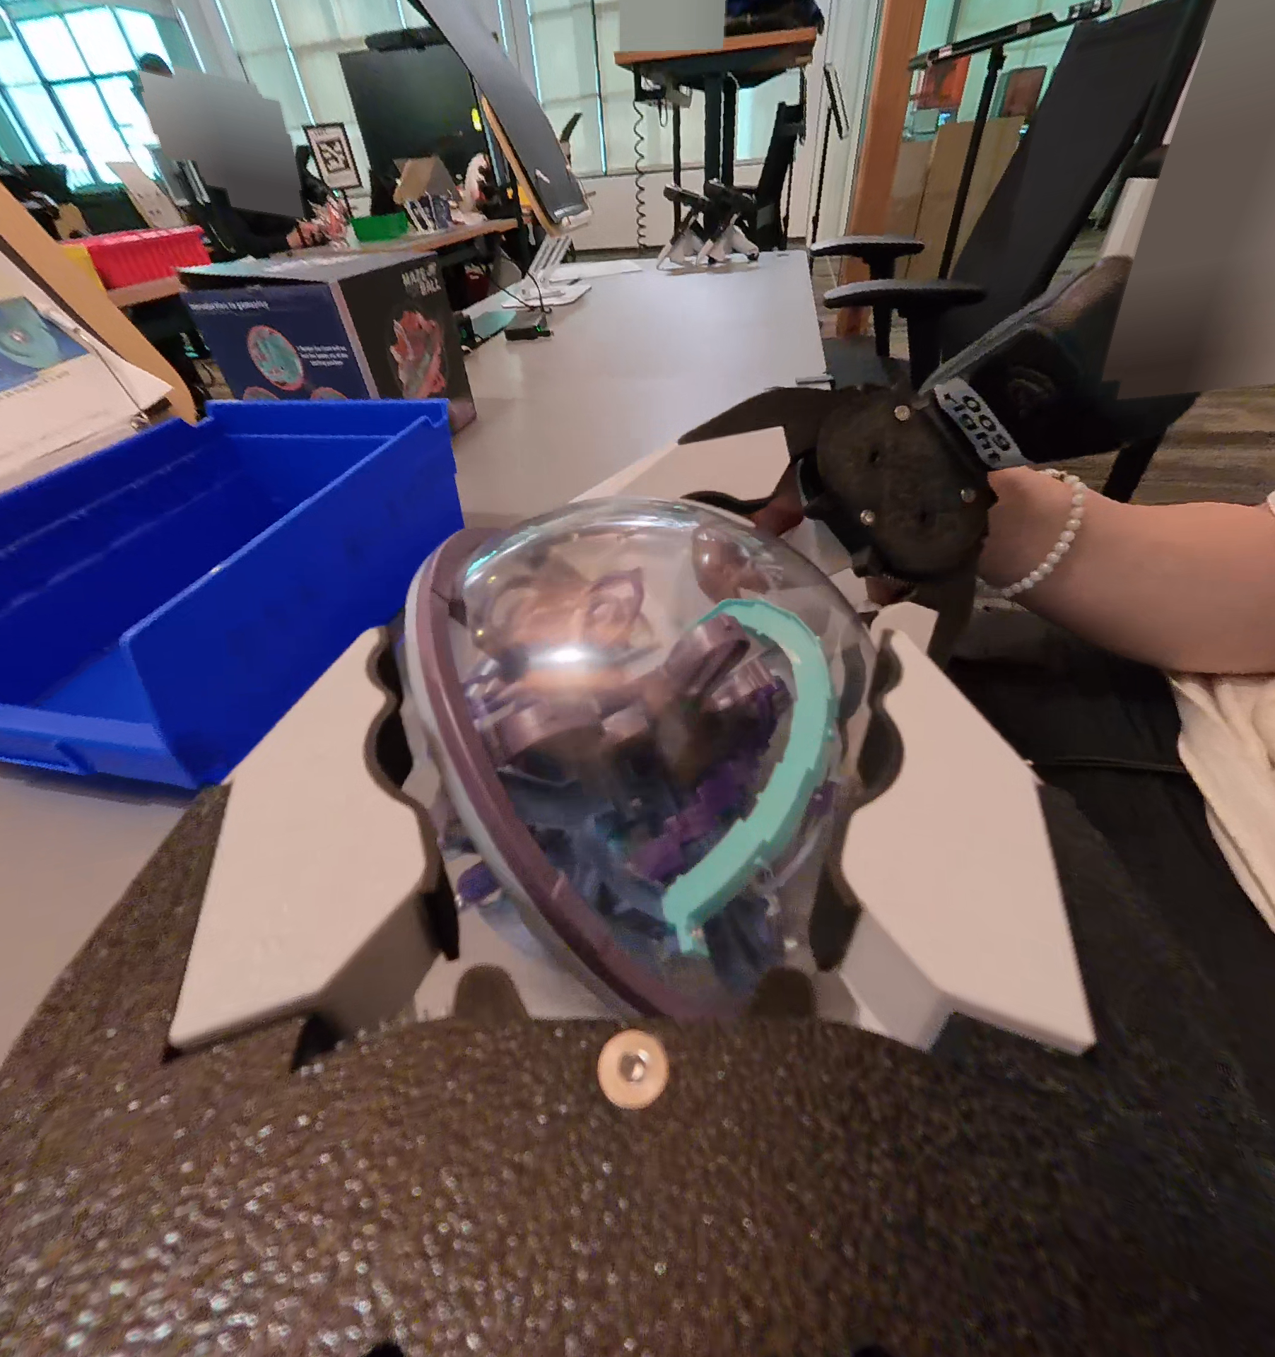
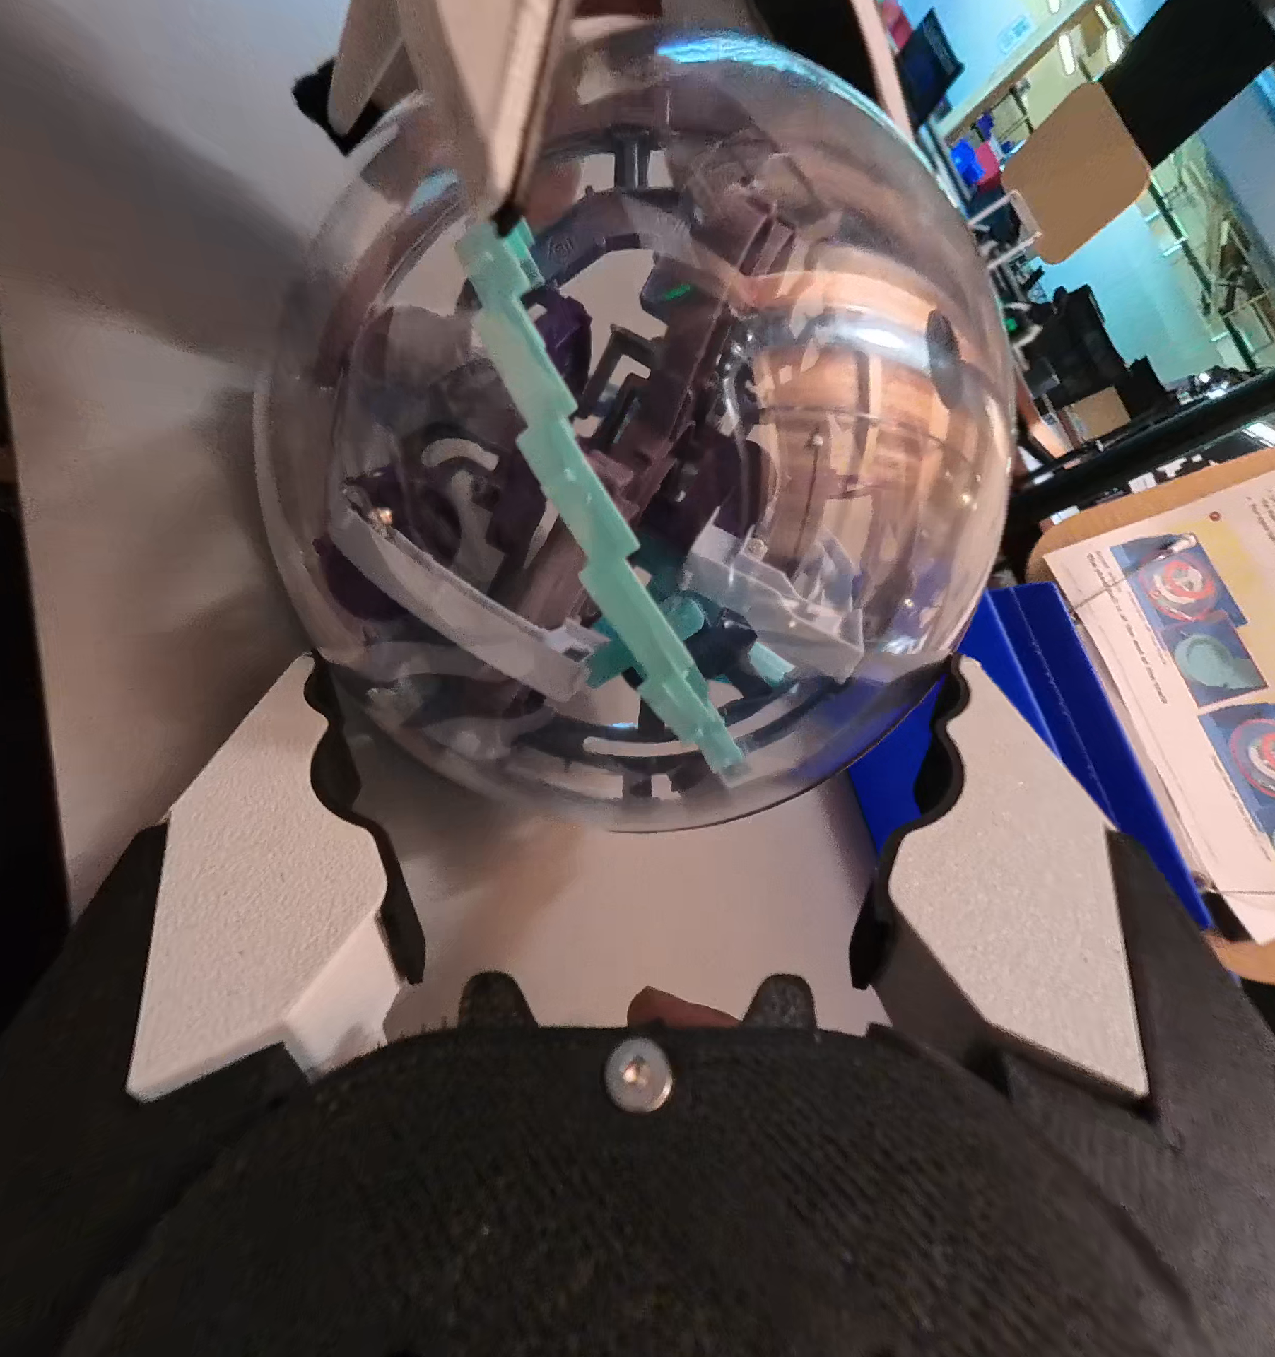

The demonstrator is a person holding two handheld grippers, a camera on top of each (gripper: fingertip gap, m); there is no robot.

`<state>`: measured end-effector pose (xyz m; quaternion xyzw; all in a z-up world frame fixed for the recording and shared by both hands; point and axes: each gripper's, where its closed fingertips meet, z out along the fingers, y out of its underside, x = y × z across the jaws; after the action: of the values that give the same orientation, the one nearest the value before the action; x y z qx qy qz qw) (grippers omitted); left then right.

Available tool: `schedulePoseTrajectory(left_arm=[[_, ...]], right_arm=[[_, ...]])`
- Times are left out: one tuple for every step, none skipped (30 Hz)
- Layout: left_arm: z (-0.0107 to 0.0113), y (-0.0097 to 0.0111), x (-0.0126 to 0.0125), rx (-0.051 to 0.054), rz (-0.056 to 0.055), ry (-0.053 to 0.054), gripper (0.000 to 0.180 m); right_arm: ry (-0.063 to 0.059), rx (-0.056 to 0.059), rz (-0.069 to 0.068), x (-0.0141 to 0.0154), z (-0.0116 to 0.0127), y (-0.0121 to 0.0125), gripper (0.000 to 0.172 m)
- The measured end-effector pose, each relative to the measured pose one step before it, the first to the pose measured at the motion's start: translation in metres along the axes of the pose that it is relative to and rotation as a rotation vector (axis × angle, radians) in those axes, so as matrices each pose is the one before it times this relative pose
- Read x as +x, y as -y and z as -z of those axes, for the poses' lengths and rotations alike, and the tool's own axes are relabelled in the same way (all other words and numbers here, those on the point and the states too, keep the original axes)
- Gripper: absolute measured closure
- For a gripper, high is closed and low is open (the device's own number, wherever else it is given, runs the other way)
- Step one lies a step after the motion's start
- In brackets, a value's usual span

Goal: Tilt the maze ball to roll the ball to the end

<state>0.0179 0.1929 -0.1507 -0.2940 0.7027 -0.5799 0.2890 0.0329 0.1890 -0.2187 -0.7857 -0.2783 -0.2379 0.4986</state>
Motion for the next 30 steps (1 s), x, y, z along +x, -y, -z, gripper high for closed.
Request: schedulePoseTrajectory(left_arm=[[-0.00015,-0.00271,-0.00117,-0.01,0.0121,-0.0003,0.052],[0.00065,-0.00115,-0.00123,0.0018,0.0197,-0.0032,0.051],[0.00167,-0.00066,-0.00183,0.0073,0.016,0.0005,0.051],[0.00236,-0.00073,-0.0022,0.0064,0.0188,0.0015,0.051],[0.00303,-0.00097,-0.00215,0.0031,0.0223,0.0005,0.051],[0.00329,-0.00105,-0.00278,0.0004,0.0243,0.0032,0.051],[0.00328,-0.00116,-0.00217,0.0015,0.0178,0.0008,0.051],[0.00304,-0.00093,-0.00144,0.0045,0.0114,-0.0014,0.051],[0.00255,-0.00075,-0.00109,0.0062,0.0084,-0.0013,0.051],[0.00215,-0.00059,-0.00157,0.0049,0.0117,0.0006,0.052],[0.00169,-0.00031,-0.00237,0.0033,0.0182,0.004,0.052],[0.00148,-0.00025,-0.00227,0.0031,0.0172,0.0033,0.052],[0.00147,0.00046,-0.00171,0.0063,0.0074,0.003,0.052],[0.00183,0.00097,-0.0008,0.0083,-0.0056,0.0023,0.054],[0.00246,0.00105,-0.00035,0.0057,-0.0133,0.0034,0.056],[0.00295,0.00075,-0.00127,0.0,-0.0151,0.0115,0.056],[0.00324,0.00052,-0.00256,-0.0039,-0.0142,0.0216,0.053],[0.00345,0.00045,-0.00241,-0.0051,-0.0126,0.0212,0.051],[0.00333,0.00073,-0.00068,-0.0043,-0.0139,0.0099,0.054],[0.003,0.00071,0.0008,-0.0047,-0.0155,0.0006,0.058],[0.0025,0.00072,0.00143,-0.0045,-0.0143,-0.0024,0.062],[0.00196,0.00037,0.00204,-0.0041,-0.0092,-0.0085,0.068],[0.00097,-0.00036,0.00015,-0.0047,-0.001,0.0024,0.069],[0.00044,-0.00025,0.0001,0.0025,0.0021,-0.0004,0.068],[0.00016,-0.00003,-0.00023,0.0085,0.0037,-0.0008,0.068],[-0.00014,0.00003,-0.00063,0.0099,0.0066,-0.0019,0.068],[-0.00035,0.00016,-0.00117,0.0096,0.0116,-0.0014,0.068],[-0.00024,0.00011,-0.00145,0.009,0.0131,0.0007,0.068],[-0.00027,0.00025,-0.00124,0.007,0.0105,0.0012,0.068],[0.00019,0.00001,-0.00088,0.0042,0.0068,0.0017,0.068]], right_arm=[[0.0095,0.0037,-0.0011,-0.00087,-0.0007,0.00162,0.019],[0.0047,0.0011,0.002,0.00017,-0.00054,0.00081,0.019],[0.0066,0.0067,-0.0006,0.00037,-0.00028,0.00119,0.02],[0.0098,0.0143,-0.0023,0.00026,0.00006,0.00192,0.022],[0.0183,0.0226,-0.0055,-0.00069,0.00022,0.00284,0.024],[0.0264,0.0312,-0.0067,-0.00185,0.00049,0.00375,0.026],[0.0239,0.0364,-0.0099,-0.00115,0.00009,0.00423,0.026],[0.0238,0.0359,-0.0165,-0.00079,-0.0005,0.00384,0.026],[0.0279,0.0305,-0.0232,-0.0013,-0.0013,0.0029,0.023],[0.0261,0.0232,-0.0218,-0.00089,-0.00205,0.00192,0.02],[0.0111,0.0172,-0.0117,0.00098,-0.00215,0.00166,0.02],[0.0038,0.005,-0.0044,0.00149,-0.00248,0.00075,0.02],[0.0006,-0.0041,0.0038,0.00101,-0.00253,0.00011,0.019],[-0.0043,-0.009,0.0119,0.00094,-0.00276,-0.00033,0.018],[-0.0091,-0.0117,0.0163,0.00096,-0.00262,-0.00025,0.019],[-0.0094,-0.0109,0.0175,0.00058,-0.00203,0.00012,0.019],[-0.0069,-0.0055,0.0133,0.00006,-0.00144,0.00053,0.019],[-0.0047,-0.0005,0.0073,0.0002,-0.00099,0.00089,0.019],[-0.0016,0.0054,0.0009,0.00013,-0.00046,0.00119,0.019],[0.0011,0.0111,-0.0044,0.00017,-0.00001,0.00153,0.02],[0.002,0.0142,-0.0089,0.00038,0.00016,0.00158,0.022],[0.0041,0.0175,-0.0106,0.00045,0.00037,0.00166,0.023],[0.0055,0.0245,-0.0122,0.00009,0.00059,0.00234,0.024],[0.0068,0.0275,-0.0204,0.00006,0.00053,0.00246,0.025],[0.005,0.0286,-0.0265,0.00004,0.0003,0.00235,0.025],[0.0014,0.0247,-0.0264,0.00026,0.00016,0.00178,0.024],[-0.0006,0.0143,-0.021,-0.00004,-0.00008,0.00052,0.023],[-0.0029,0.001,-0.0062,-0.00043,-0.00032,-0.00121,0.021],[-0.0082,-0.0127,0.0123,-0.00002,-0.00003,-0.00298,0.021],[-0.0074,-0.0212,0.0229,-0.00021,0.00041,-0.00396,0.021]])
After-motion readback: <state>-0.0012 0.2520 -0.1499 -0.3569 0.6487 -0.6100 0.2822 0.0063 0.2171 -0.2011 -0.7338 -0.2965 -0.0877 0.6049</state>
